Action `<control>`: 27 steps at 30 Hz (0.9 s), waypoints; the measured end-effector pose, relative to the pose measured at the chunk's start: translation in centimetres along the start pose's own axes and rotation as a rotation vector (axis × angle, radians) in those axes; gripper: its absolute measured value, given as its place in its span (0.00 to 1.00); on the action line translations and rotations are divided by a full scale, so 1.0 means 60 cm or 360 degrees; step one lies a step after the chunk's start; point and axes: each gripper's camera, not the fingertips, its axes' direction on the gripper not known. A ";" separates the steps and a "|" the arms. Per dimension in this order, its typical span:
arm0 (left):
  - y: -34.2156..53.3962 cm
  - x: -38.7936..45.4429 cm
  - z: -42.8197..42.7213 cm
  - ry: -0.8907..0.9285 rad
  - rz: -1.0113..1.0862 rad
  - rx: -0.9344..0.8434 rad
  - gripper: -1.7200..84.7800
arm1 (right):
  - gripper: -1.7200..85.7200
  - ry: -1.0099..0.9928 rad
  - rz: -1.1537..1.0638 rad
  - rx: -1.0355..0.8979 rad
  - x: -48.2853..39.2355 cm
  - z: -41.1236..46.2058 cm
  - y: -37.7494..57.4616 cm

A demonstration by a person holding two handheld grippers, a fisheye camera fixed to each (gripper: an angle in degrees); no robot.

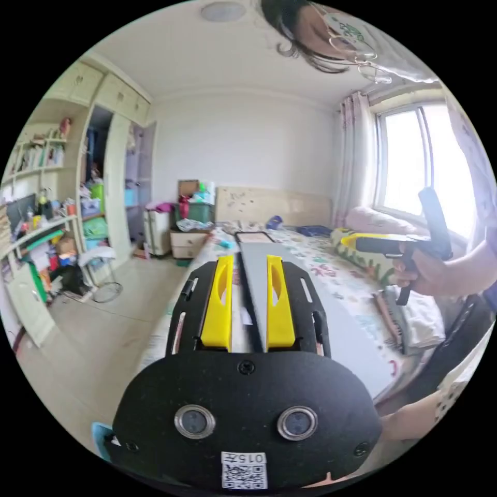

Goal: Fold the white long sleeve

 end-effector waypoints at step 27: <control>0.311 0.827 0.644 0.1283 0.0358 -0.0864 0.13 | 0.07 0.0453 0.1479 -0.0091 0.522 -0.716 -0.325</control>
